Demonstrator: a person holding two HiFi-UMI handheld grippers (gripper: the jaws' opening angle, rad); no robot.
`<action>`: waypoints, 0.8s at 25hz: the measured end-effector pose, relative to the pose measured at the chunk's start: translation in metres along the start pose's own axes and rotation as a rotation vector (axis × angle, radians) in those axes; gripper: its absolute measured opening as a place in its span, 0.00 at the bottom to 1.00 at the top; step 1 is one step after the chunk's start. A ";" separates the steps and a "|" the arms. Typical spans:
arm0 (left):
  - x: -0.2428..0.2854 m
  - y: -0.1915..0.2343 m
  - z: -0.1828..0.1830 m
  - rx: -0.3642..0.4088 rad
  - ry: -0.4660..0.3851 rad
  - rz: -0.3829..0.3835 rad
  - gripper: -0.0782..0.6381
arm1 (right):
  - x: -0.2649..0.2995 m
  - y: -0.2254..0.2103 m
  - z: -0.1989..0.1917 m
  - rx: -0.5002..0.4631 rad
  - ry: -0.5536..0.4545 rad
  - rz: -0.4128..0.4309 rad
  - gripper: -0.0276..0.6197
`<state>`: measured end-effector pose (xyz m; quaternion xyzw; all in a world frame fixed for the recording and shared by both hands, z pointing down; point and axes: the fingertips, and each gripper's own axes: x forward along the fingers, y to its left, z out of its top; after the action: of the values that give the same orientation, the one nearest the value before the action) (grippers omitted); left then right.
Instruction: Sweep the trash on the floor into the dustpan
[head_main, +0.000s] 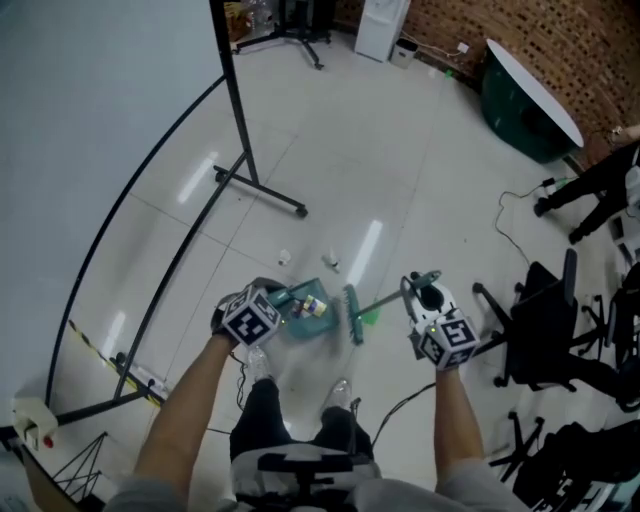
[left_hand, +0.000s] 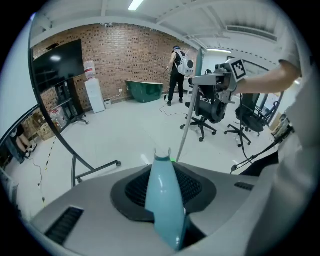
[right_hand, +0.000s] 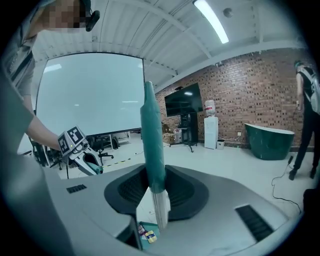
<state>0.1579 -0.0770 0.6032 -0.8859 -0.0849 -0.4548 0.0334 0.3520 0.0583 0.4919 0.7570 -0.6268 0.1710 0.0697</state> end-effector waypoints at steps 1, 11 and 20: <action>-0.005 0.012 -0.005 -0.003 0.003 0.004 0.26 | 0.009 0.003 0.004 -0.005 0.004 -0.013 0.19; -0.036 0.120 -0.052 -0.073 0.048 0.104 0.26 | 0.115 0.036 0.038 -0.015 -0.023 -0.029 0.19; -0.031 0.175 -0.066 -0.123 0.090 0.176 0.26 | 0.210 0.048 0.044 -0.032 -0.007 0.048 0.19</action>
<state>0.1195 -0.2616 0.6197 -0.8690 0.0231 -0.4937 0.0227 0.3457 -0.1597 0.5181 0.7410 -0.6478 0.1598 0.0754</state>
